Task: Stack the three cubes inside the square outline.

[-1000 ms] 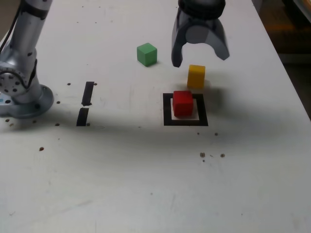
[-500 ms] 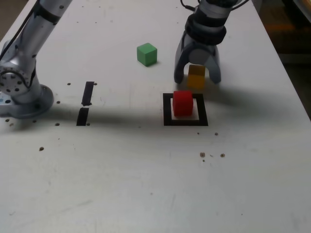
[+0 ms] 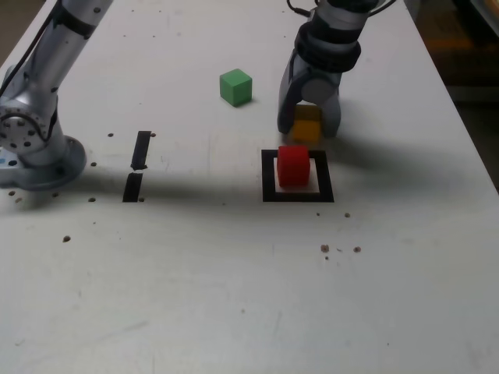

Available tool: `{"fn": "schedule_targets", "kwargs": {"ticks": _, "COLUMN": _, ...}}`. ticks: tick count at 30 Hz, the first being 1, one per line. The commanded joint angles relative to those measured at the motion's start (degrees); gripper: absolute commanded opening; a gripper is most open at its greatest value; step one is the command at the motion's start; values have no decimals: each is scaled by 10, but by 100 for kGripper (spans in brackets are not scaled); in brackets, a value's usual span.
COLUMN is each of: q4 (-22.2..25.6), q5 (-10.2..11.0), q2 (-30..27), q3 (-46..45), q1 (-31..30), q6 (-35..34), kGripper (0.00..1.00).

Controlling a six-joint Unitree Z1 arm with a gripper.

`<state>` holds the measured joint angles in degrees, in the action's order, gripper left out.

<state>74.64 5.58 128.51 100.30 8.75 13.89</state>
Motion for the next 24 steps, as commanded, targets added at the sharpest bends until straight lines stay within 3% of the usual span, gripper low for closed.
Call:
{"fn": "schedule_targets", "kwargs": {"ticks": 1, "q4": 8, "q5": 2, "q2": -16, "q3": 4, "q1": 0, "q6": 4, "kGripper": 18}}
{"fn": "schedule_targets", "kwargs": {"ticks": 8, "q4": 108, "q5": 4, "q2": -91, "q3": 40, "q1": -18, "q6": -30, "kGripper": 16}}
{"fn": "schedule_targets", "kwargs": {"ticks": 11, "q4": 127, "q5": -5, "q2": -123, "q3": 35, "q1": -38, "q6": -59, "kGripper": 16}}
{"fn": "schedule_targets", "kwargs": {"ticks": 19, "q4": 104, "q5": -51, "q2": -140, "q3": -32, "q1": -102, "q6": -164, "kGripper": 16}}
{"fn": "schedule_targets", "kwargs": {"ticks": 24, "q4": 71, "q5": -58, "q2": -128, "q3": -49, "q1": -115, "q6": -204, "kGripper": 16}}
